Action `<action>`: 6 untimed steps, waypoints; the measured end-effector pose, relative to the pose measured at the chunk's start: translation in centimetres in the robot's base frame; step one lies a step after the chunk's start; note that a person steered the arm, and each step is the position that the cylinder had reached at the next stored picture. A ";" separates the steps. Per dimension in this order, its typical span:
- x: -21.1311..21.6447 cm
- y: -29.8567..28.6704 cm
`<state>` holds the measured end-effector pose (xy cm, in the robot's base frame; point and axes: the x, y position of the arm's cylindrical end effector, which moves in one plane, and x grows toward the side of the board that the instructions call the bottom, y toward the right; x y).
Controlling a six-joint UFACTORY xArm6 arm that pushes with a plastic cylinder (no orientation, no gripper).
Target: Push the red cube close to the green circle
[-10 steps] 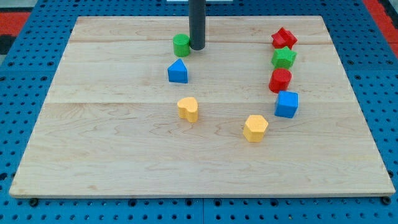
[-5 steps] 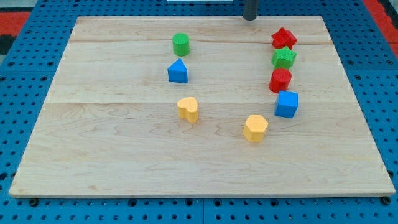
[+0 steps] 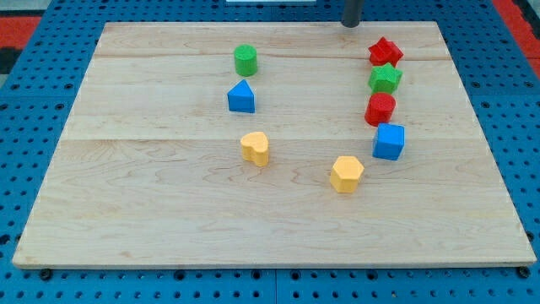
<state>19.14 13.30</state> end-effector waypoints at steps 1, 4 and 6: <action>0.1 0.5; 1.8 5.7; 6.4 10.5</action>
<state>25.58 23.83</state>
